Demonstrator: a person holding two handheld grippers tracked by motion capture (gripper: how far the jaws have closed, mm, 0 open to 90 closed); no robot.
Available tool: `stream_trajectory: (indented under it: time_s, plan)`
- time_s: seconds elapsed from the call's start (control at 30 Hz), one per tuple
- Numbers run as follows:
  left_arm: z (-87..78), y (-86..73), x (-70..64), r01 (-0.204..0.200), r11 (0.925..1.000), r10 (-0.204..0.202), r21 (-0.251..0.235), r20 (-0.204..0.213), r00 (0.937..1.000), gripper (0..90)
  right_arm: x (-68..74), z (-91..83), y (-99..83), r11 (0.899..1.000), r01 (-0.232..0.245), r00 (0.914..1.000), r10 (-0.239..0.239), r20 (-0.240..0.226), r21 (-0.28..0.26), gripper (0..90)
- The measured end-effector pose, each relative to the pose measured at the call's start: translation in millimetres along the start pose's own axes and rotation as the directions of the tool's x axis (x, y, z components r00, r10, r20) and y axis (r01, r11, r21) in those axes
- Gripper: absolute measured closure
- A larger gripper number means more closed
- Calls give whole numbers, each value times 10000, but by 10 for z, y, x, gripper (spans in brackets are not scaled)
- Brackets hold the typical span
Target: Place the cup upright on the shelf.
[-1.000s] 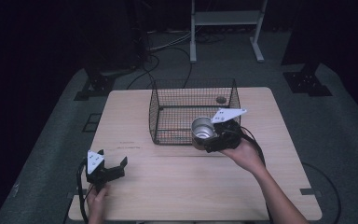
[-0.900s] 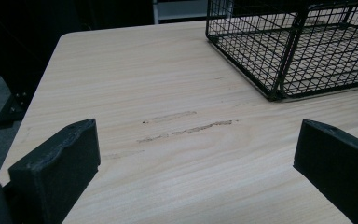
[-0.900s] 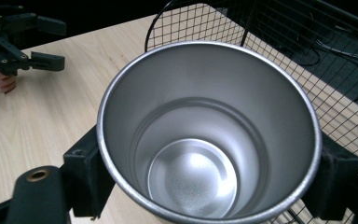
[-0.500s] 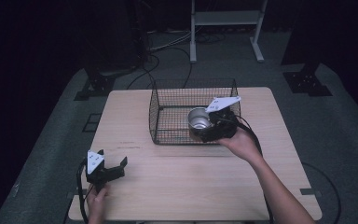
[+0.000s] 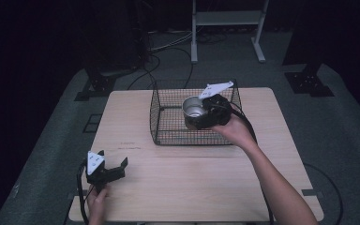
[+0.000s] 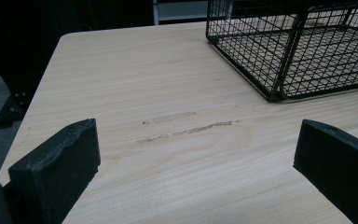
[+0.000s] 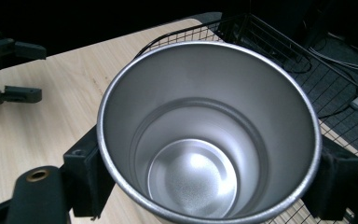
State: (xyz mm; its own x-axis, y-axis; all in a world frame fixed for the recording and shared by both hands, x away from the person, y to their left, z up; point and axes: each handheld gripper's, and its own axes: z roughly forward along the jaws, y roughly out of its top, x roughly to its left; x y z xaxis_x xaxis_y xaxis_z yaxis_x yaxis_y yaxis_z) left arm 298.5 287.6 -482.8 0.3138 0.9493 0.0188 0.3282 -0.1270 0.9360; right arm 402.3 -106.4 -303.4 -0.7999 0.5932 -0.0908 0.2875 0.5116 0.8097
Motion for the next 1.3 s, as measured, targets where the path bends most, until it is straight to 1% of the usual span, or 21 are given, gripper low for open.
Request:
stream_trajectory:
  time_s: [0.03,0.13,0.23,0.27,0.3,0.43,0.47,0.57,0.63,0.73,0.77,0.83,0.93,1.07,1.17,1.2,1.23,1.3]
  plan:
    - [0,0,3,15,10000,-15,-9,6,10000,0,-21,36,48,10000,12,10000,-12,-8,51,181]
    - [0,-1,3,45,10000,-45,-16,4,10000,0,-34,71,91,9999,-8,10000,8,16,123,181]
    - [0,0,3,6,10000,-6,-12,9,10000,0,-73,152,154,9999,27,10000,-28,79,116,180]
    - [0,0,3,6,10000,-6,-12,9,10000,0,-73,152,154,9999,27,10000,-28,79,116,180]
    - [0,-1,0,9,10000,-9,-27,6,10000,0,-106,200,184,9998,-59,9999,58,93,174,181]
    - [-2,0,3,43,10000,-43,-13,18,10000,0,-153,290,215,9994,-146,9997,139,215,325,181]
    - [-2,0,3,43,10000,-43,-13,18,10000,0,-153,290,215,9994,-146,9997,139,215,325,181]
    - [0,0,5,39,10000,-39,-40,15,10000,0,-240,369,247,9989,-295,9988,281,393,353,180]
    - [-1,-1,4,75,10000,-75,-44,21,10000,0,-286,399,257,9985,-387,9985,371,412,391,180]
    - [0,-1,5,92,9999,-92,-44,20,10000,0,-323,430,264,9979,-498,9977,478,473,406,181]
    - [-1,-1,7,89,10000,-89,-44,24,10000,0,-347,457,269,9967,-671,9968,649,477,464,180]
    - [-1,-1,7,96,9999,-96,-42,25,10000,0,-364,473,271,9966,-675,9967,653,486,466,180]
    - [-2,-2,6,133,9999,-133,-78,35,9999,0,-437,545,278,9948,-828,9955,799,506,586,180]
    - [-6,-1,13,87,10000,-87,-25,35,10000,0,-515,617,260,9927,-1087,9929,1059,545,526,180]
    - [-6,-1,13,70,10000,-70,-31,41,10000,0,-565,697,223,9903,-1216,9914,1178,572,674,180]
    - [-6,-1,13,70,10000,-70,-31,41,10000,0,-565,697,223,9903,-1216,9914,1178,572,674,180]
    - [-9,0,13,70,10000,-70,4,41,10000,0,-588,759,196,9884,-1270,9904,1217,659,833,180]
    - [-9,0,14,67,10000,-67,0,40,10000,0,-612,816,173,9864,-1333,9896,1272,668,959,180]
